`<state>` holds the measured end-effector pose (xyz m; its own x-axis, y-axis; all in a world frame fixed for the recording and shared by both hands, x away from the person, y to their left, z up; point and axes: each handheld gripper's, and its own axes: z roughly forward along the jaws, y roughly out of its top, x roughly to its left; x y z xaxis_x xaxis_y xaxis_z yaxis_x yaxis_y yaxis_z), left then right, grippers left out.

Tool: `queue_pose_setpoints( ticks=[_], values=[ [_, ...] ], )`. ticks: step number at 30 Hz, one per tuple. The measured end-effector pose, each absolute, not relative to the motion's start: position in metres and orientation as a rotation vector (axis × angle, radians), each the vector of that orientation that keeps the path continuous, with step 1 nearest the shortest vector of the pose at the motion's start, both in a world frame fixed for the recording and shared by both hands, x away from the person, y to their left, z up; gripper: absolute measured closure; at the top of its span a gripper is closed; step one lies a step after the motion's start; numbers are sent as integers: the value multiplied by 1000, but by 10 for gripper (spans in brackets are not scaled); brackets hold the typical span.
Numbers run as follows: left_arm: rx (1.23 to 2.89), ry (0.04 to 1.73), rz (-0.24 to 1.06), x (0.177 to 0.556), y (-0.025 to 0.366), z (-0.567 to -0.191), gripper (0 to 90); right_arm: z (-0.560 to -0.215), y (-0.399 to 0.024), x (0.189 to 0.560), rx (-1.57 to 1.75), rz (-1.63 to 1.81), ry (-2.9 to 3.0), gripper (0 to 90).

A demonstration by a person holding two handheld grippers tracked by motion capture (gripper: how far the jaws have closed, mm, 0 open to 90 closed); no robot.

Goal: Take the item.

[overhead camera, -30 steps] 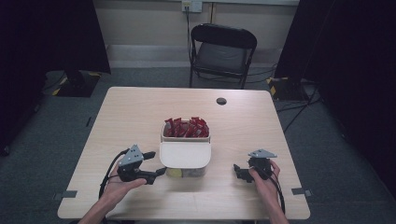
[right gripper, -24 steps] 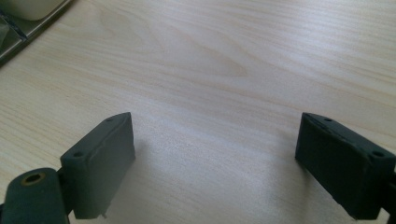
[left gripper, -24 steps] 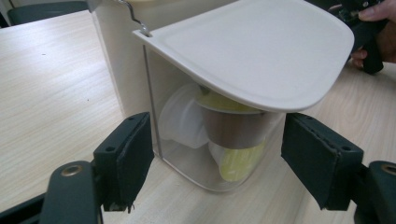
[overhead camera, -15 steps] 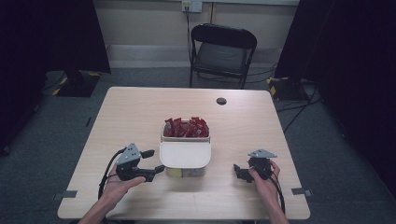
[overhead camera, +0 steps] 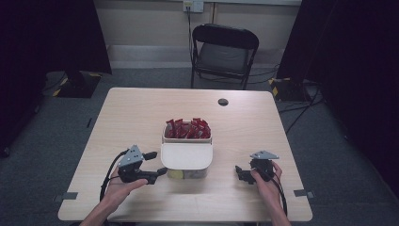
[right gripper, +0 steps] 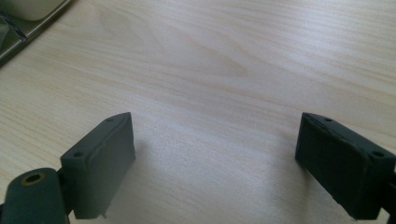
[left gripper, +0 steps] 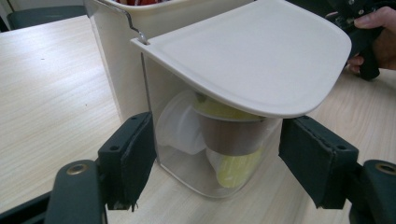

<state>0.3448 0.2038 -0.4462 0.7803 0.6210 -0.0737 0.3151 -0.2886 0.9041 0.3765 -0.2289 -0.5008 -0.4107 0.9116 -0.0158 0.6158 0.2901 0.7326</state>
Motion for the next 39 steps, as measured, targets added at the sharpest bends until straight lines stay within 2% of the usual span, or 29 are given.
queue_pose_setpoints(
  ticks=[39],
  values=[
    [1880,667,344,344,196,-440,270,-501,-229,376,1369,915,2130,112]
  ],
)
